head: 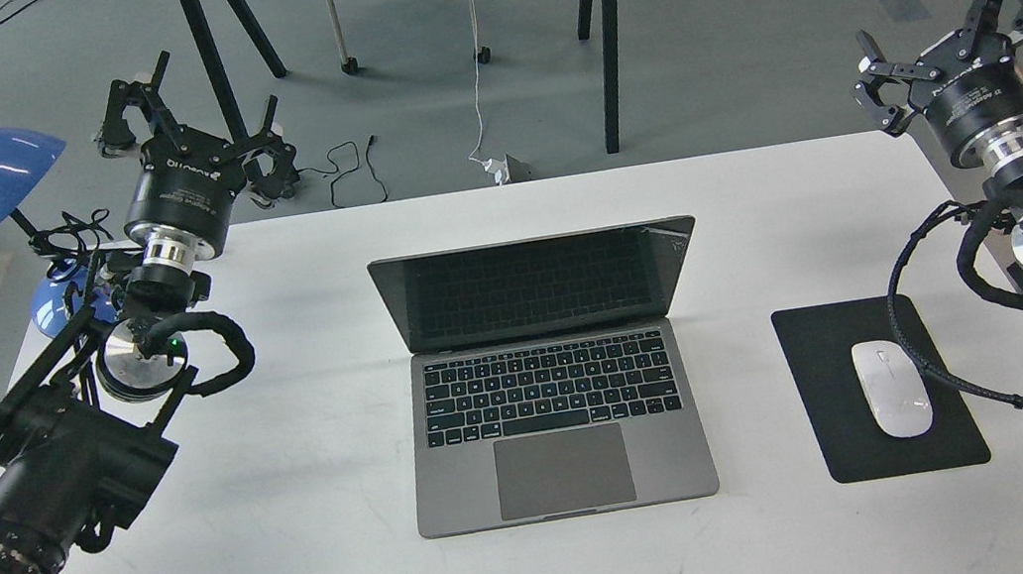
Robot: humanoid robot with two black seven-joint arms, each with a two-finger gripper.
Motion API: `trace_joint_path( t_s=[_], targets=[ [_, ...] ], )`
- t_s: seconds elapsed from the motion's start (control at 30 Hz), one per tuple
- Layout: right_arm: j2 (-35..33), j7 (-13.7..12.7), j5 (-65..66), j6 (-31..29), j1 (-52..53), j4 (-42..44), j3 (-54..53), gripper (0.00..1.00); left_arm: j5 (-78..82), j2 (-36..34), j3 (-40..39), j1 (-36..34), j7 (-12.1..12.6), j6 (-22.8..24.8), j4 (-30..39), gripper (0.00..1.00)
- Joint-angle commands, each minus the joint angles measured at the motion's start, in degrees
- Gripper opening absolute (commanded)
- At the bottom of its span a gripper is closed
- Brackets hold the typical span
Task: Close notebook with right arm
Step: 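Lift the right gripper off the mouse pad and swing it toward the laptop, then push the laptop screen's top edge down with the right gripper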
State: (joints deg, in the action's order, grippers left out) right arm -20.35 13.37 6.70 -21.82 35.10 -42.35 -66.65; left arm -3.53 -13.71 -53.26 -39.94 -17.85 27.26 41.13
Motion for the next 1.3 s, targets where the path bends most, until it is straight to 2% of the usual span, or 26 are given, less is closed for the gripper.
trace_joint_path(
  t_s=[0.0,0.33,0.7,0.93,1.27],
  targets=[
    [0.05,-0.1,-0.02,-0.15,0.32,0.25,0.29,1.0,0.02,0.0,0.09,-0.05,-0.08,-0.19,0.0,1.0],
    [0.13,-0.81,-0.02,0.2,0.58,-0.1,2.57,1.0,0.11,-0.09,0.26,-0.23,0.27,0.16,-0.17,1.0],
    [4.35,-0.89,0.07,0.55,9.63,2.98,10.3,1.0,0.11,-0.09,0.18,0.04,0.09,0.25,-0.17,1.0],
    [5.06,-0.89,0.07,0.55,9.11,-3.52,21.72,1.0,0.11,-0.09,0.26,0.04,0.18,0.33,-0.09,1.0],
    [2.25,-1.95,0.6,0.55,0.32,-14.95,25.42,1.0,0.11,-0.09,0.44,0.04,0.18,0.68,-0.17,1.0]
  ],
)
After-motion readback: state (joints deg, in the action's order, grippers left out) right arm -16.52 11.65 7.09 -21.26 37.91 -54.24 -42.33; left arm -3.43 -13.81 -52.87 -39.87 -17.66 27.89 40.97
